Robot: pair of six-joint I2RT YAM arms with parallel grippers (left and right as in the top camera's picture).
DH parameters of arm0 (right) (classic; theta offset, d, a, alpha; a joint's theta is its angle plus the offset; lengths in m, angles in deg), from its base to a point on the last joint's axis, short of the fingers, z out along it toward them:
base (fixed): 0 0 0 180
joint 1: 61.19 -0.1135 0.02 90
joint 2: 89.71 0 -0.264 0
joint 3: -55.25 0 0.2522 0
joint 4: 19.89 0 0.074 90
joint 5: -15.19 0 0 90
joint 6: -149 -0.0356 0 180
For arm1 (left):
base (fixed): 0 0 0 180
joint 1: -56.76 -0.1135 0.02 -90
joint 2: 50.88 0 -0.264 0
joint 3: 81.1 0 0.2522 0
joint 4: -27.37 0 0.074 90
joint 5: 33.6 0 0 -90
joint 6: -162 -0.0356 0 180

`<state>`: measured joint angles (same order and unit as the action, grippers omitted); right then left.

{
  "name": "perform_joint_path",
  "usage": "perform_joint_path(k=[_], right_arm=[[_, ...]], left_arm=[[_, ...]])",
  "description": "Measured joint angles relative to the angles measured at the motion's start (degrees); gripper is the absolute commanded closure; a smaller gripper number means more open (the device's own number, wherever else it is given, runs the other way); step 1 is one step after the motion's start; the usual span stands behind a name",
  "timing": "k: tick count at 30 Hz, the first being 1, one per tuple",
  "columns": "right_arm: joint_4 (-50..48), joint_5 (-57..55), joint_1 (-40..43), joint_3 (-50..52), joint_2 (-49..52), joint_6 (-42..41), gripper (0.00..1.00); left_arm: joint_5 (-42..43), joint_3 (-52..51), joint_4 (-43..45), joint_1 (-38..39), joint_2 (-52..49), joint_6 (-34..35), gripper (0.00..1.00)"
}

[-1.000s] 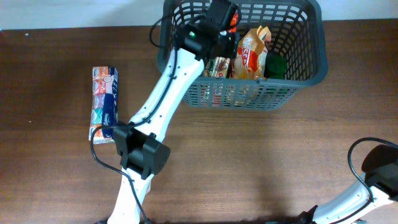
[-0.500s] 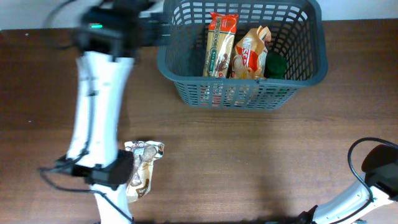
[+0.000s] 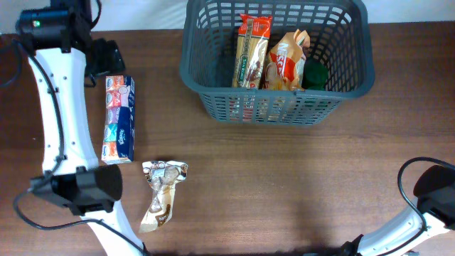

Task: Pack container
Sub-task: 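Lower the spaghetti packet into the basket, open the left gripper, then move the left gripper to the tissue pack and close on it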

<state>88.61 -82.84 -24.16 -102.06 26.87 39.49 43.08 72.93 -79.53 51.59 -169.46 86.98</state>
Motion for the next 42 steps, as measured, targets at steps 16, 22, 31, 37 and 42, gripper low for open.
perform_joint_path(k=[16,22,31,37,42], right_arm=[[-0.02,0.0,0.0,0.0,0.0,0.0,0.01],[-0.02,0.0,0.0,0.0,0.0,0.0,0.01],[-0.02,0.0,0.0,0.0,0.0,0.0,0.01],[-0.02,0.0,0.0,0.0,0.0,0.0,0.01],[-0.02,0.0,0.0,0.0,0.0,-0.02,0.01]], left_arm=[[4.57,-37.09,23.08,-2.14,-0.02,-2.89,0.01],[6.78,-39.12,26.25,-3.78,-0.02,-4.98,0.01],[8.96,-44.24,31.58,-8.04,-0.02,-7.56,0.01],[10.84,-47.21,33.97,-7.93,-0.02,-10.19,0.01],[12.09,-48.19,34.64,-7.93,-0.02,-12.79,0.01]])
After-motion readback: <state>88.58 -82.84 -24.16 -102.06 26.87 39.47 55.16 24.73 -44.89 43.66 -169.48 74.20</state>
